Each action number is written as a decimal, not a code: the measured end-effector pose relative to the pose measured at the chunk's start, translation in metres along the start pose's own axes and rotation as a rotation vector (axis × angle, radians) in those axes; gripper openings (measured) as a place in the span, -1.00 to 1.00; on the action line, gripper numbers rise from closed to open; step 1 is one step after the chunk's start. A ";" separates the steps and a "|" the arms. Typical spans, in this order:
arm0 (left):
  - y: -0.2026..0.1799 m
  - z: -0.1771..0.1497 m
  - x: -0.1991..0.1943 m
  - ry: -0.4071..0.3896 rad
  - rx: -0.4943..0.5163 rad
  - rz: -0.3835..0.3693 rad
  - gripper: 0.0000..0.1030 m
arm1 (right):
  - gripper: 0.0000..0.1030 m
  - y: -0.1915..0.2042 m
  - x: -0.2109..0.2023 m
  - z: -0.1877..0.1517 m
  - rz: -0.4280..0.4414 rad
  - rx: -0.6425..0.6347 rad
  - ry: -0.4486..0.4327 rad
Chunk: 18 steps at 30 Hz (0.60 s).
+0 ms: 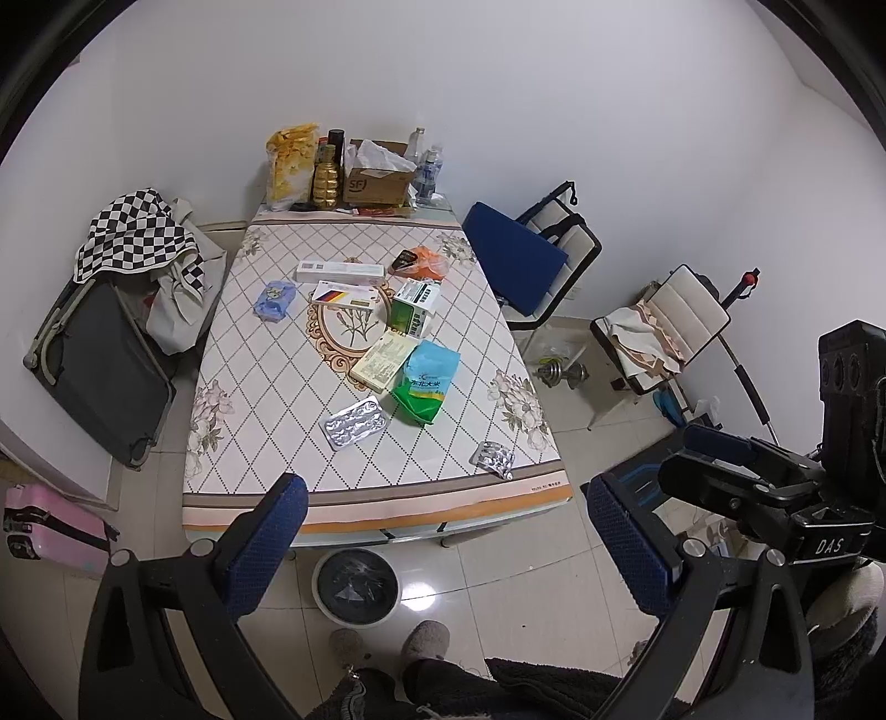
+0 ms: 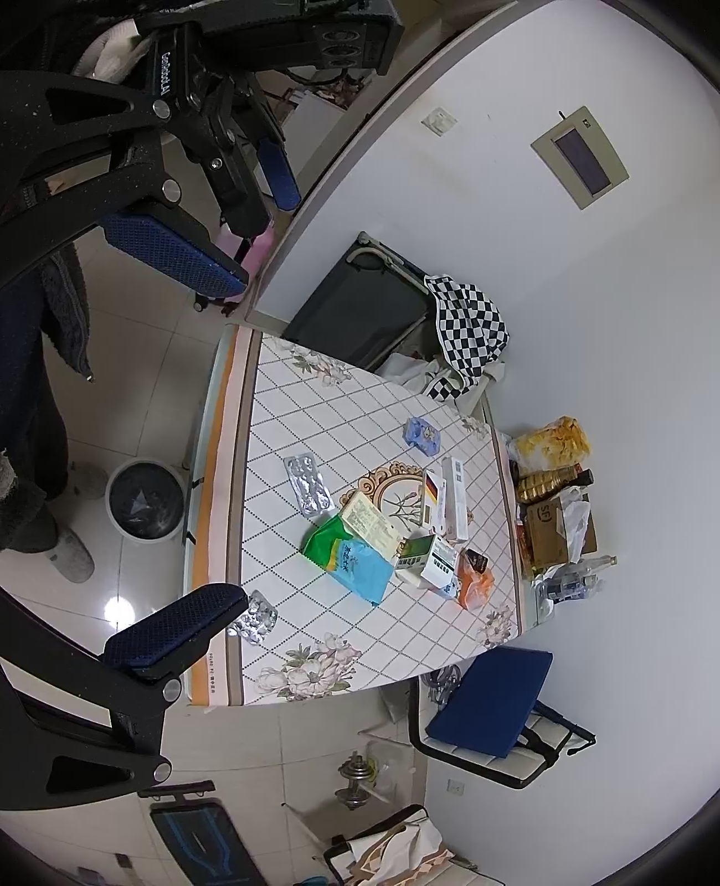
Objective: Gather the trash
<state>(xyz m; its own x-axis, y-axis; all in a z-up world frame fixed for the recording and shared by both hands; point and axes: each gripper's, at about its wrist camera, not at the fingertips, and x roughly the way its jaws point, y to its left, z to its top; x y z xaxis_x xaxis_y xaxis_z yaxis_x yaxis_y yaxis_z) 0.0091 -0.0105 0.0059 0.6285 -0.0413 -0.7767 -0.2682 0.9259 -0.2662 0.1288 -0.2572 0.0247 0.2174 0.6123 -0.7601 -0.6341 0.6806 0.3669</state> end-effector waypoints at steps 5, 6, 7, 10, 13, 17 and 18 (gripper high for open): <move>0.001 -0.001 0.001 -0.001 -0.005 0.005 1.00 | 1.00 -0.001 0.001 -0.001 0.001 -0.003 0.000; 0.001 0.000 0.001 -0.001 -0.005 0.005 1.00 | 1.00 -0.001 0.000 -0.001 0.002 -0.002 0.000; 0.001 0.000 0.001 -0.001 -0.004 0.006 1.00 | 1.00 -0.001 0.001 -0.001 0.002 -0.001 0.000; 0.000 0.002 0.002 -0.003 -0.005 0.007 1.00 | 1.00 0.001 0.001 0.000 -0.001 -0.004 -0.001; -0.003 0.005 0.003 -0.005 -0.007 0.008 1.00 | 1.00 0.002 0.000 0.001 -0.002 -0.006 -0.002; 0.002 0.005 0.002 -0.006 -0.008 0.008 1.00 | 1.00 0.004 0.000 0.003 -0.003 -0.007 -0.002; 0.002 0.006 0.002 -0.007 -0.008 0.009 1.00 | 1.00 0.005 0.001 0.004 -0.003 -0.007 -0.002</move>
<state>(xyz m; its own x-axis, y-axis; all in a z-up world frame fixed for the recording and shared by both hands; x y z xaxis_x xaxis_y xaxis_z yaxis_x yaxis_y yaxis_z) 0.0144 -0.0069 0.0070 0.6314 -0.0304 -0.7749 -0.2797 0.9230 -0.2641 0.1290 -0.2521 0.0282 0.2203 0.6112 -0.7602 -0.6391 0.6792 0.3609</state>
